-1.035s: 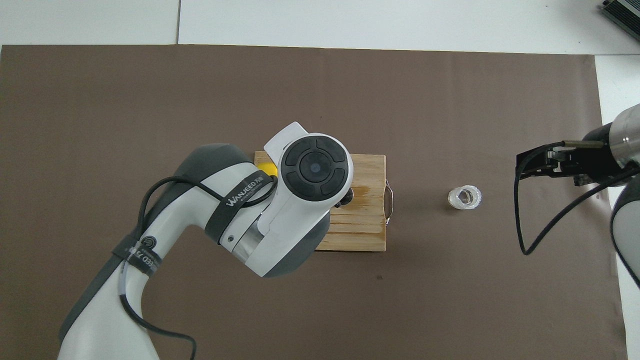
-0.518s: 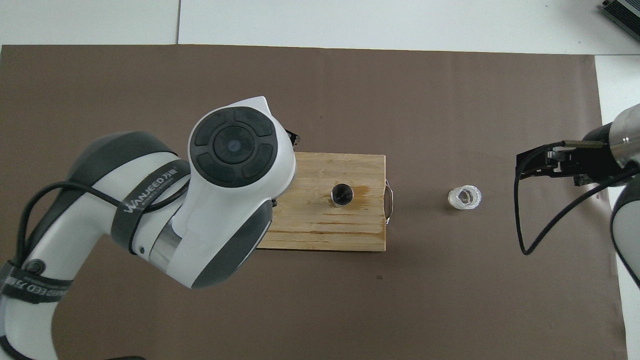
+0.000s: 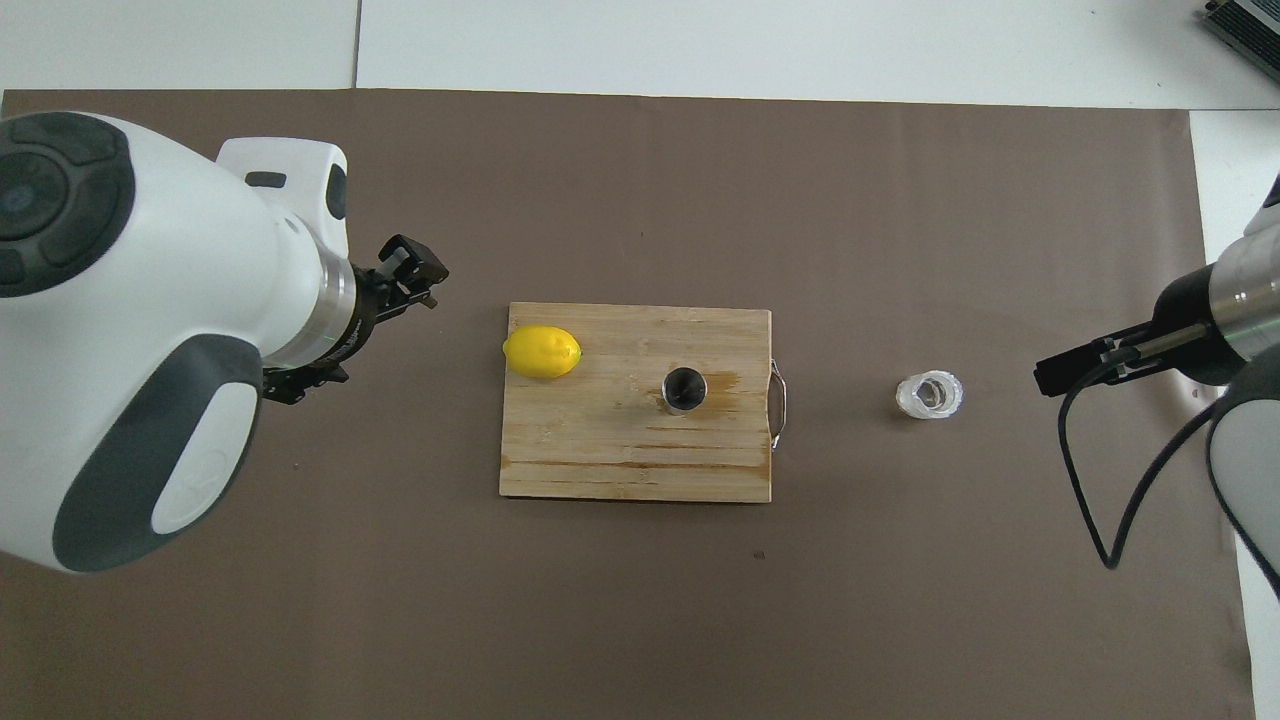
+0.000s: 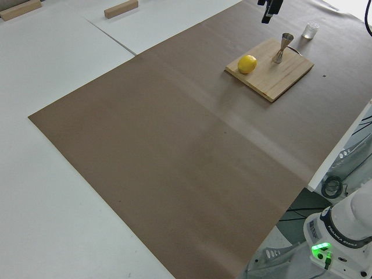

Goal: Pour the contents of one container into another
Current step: 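Withdraw the left gripper while the right gripper opens toward the white cup, then lower the right gripper onto the white cup and close it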

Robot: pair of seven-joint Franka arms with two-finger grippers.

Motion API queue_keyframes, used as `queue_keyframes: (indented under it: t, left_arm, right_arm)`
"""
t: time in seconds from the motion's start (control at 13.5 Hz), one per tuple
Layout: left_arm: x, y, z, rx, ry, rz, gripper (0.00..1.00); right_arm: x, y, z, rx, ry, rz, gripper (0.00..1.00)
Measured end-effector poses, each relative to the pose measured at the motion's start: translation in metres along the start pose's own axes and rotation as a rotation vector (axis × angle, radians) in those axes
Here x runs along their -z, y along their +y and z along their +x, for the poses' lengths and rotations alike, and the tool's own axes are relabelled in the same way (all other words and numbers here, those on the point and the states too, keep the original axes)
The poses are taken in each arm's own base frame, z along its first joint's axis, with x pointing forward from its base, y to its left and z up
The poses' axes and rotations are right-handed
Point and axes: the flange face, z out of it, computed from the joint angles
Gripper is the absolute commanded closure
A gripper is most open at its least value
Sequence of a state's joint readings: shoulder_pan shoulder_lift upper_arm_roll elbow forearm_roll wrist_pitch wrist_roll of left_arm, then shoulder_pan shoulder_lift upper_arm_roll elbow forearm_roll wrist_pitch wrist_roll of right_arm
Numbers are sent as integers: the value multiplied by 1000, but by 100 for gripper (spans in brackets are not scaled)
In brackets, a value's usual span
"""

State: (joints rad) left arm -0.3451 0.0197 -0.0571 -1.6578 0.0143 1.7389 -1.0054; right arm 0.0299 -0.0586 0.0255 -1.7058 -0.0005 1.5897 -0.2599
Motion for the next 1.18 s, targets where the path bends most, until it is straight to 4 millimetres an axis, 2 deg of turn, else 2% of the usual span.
queue_keyframes:
  t: [0.3,0.67,0.96,1.18]
  left_arm:
    - [-12,-46,56,-316,-20,25,0]
    - [-16,-95,104,-568,-30,30,0]
    - [-11,-106,111,-721,-28,27,0]
    - [12,-109,107,-735,-23,26,0]
  right_arm:
    - [-36,15,-14,386,34,-17,0]
    - [-83,40,-21,749,119,60,0]
    - [-132,42,-19,979,199,145,0]
    - [-175,61,-14,1104,243,174,0]
